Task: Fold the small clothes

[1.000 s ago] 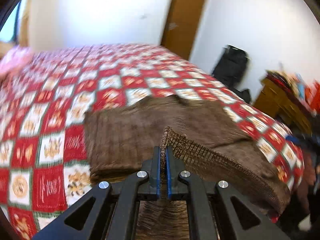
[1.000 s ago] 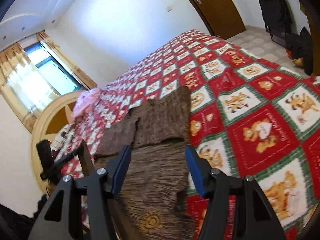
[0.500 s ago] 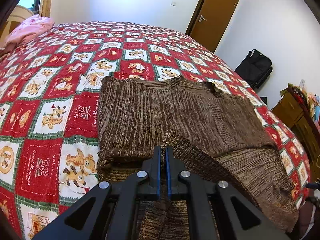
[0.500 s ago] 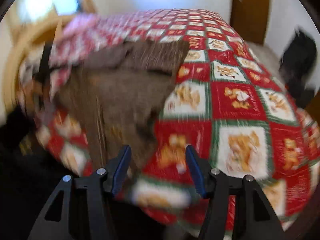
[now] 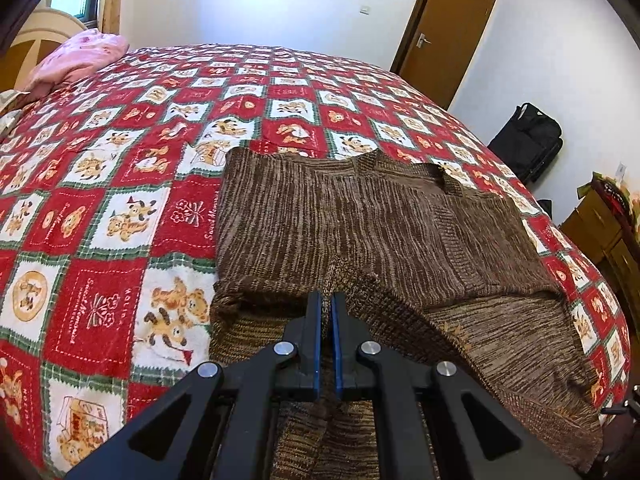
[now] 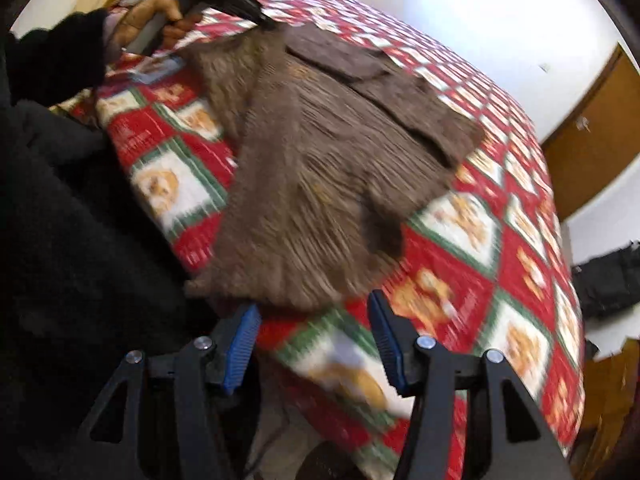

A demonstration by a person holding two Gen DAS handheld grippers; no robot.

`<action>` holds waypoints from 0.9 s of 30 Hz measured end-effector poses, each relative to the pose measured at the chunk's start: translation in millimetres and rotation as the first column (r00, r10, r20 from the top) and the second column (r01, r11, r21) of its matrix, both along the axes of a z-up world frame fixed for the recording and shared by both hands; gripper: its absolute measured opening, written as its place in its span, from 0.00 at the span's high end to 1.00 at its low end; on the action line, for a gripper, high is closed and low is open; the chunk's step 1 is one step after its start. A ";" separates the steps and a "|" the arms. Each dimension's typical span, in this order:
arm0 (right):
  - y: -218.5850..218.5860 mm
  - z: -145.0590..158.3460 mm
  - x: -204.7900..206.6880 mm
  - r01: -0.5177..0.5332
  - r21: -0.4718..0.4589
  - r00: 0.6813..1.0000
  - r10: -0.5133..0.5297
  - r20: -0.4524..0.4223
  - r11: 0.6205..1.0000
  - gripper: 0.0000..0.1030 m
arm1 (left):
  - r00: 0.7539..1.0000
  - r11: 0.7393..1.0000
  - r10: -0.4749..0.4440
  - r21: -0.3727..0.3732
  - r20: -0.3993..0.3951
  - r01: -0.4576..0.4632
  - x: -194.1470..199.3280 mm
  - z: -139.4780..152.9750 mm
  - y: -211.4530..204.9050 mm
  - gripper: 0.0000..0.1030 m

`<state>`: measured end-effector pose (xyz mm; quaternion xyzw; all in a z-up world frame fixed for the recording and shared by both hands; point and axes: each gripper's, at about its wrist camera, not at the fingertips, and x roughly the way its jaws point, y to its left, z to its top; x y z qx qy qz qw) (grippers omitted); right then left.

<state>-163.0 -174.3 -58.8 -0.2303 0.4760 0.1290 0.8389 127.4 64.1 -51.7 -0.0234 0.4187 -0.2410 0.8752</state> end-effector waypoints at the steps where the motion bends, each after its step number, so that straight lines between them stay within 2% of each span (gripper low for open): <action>1: 3.7 -1.7 2.7 -0.020 -0.004 1.000 0.020 0.006 1.000 0.45 | 1.000 1.000 -0.001 0.004 0.003 0.001 -0.7 0.4 -0.4 0.96; 3: 12.5 -7.2 10.0 -0.058 -0.012 0.998 0.059 0.024 0.998 0.47 | 1.000 1.000 -0.007 0.010 0.008 0.007 -2.0 0.8 -1.0 0.96; 5: 14.3 -14.1 16.7 -0.071 0.016 0.997 0.071 -0.005 0.997 0.84 | 1.000 1.000 -0.014 0.013 0.016 0.013 -3.3 1.1 -0.2 0.96; 7: 10.9 -11.3 20.6 -0.043 0.098 0.999 0.045 -0.014 0.994 0.89 | 1.000 1.000 -0.020 0.000 0.020 0.020 -4.5 1.0 2.4 0.96; 9: 1.8 -3.4 25.8 0.010 0.215 1.000 -0.006 -0.019 0.976 0.89 | 1.000 1.000 -0.021 -0.020 0.017 0.021 -5.3 2.5 6.6 0.96; 12: -18.0 19.6 35.0 0.083 0.395 0.996 -0.094 0.009 0.915 0.89 | 1.000 0.996 -0.022 -0.086 0.016 0.024 -4.7 13.4 16.7 0.96; 15: -29.8 47.3 48.6 0.119 0.493 0.984 -0.168 0.056 0.862 0.89 | 0.999 0.996 -0.015 -0.089 0.048 0.019 -4.2 29.6 20.3 0.96; 19: -40.3 80.5 79.8 0.134 0.567 0.971 -0.223 0.090 0.813 0.89 | 0.997 0.994 0.006 -0.107 0.073 0.002 5.7 59.0 30.7 0.96; 25: -51.6 109.3 137.3 0.146 0.585 0.956 -0.265 0.123 0.798 0.89 | 0.985 0.997 0.062 -0.066 0.163 -0.052 29.6 88.2 39.2 0.96; 27: -63.0 112.0 162.4 0.173 0.609 0.951 -0.293 0.101 0.774 0.89 | 0.982 0.996 0.077 -0.058 0.174 -0.068 42.1 91.3 38.9 0.96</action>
